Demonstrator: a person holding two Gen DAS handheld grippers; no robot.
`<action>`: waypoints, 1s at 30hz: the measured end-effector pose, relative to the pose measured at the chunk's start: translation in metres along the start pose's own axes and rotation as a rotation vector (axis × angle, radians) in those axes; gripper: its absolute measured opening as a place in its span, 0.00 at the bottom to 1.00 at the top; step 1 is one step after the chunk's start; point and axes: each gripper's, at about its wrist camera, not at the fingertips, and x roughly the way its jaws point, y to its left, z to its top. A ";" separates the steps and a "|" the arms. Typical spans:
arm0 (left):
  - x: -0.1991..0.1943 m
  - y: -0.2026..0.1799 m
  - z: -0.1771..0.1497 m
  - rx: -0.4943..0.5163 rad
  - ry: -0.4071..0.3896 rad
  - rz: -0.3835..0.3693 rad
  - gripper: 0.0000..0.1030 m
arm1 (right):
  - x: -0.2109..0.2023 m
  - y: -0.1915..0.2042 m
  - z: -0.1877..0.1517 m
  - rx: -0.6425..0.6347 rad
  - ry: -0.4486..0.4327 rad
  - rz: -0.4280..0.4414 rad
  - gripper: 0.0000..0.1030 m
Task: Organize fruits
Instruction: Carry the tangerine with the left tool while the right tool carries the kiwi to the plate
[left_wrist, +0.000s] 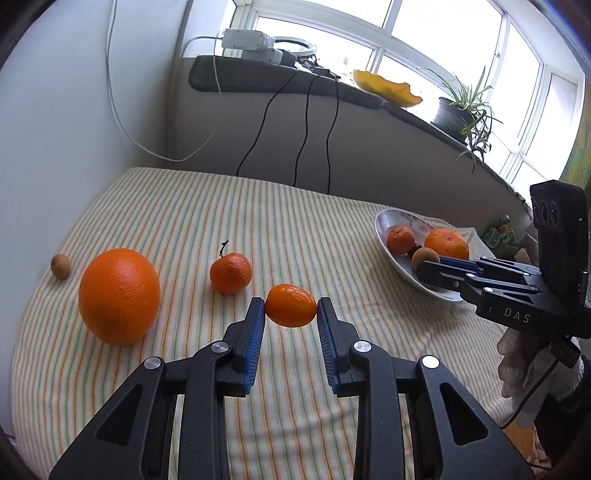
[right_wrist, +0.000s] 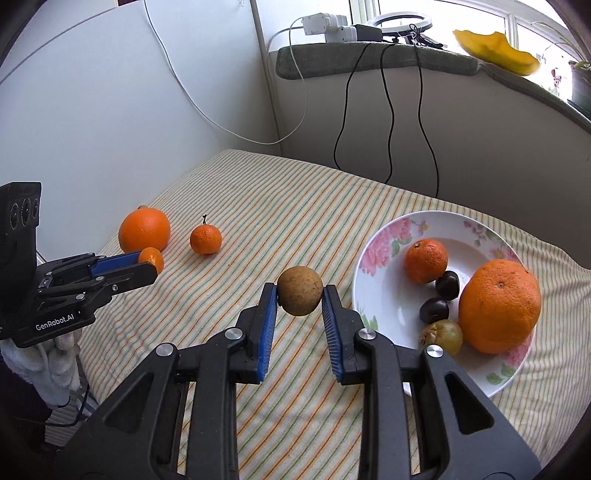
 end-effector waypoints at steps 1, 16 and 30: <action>0.002 -0.004 0.002 0.007 -0.002 -0.006 0.26 | -0.003 -0.004 -0.001 0.006 -0.003 -0.005 0.25; 0.036 -0.047 0.020 0.067 0.030 -0.105 0.26 | -0.037 -0.054 -0.028 0.103 -0.022 -0.090 0.25; 0.071 -0.085 0.031 0.127 0.077 -0.141 0.26 | -0.041 -0.076 -0.044 0.148 -0.013 -0.118 0.25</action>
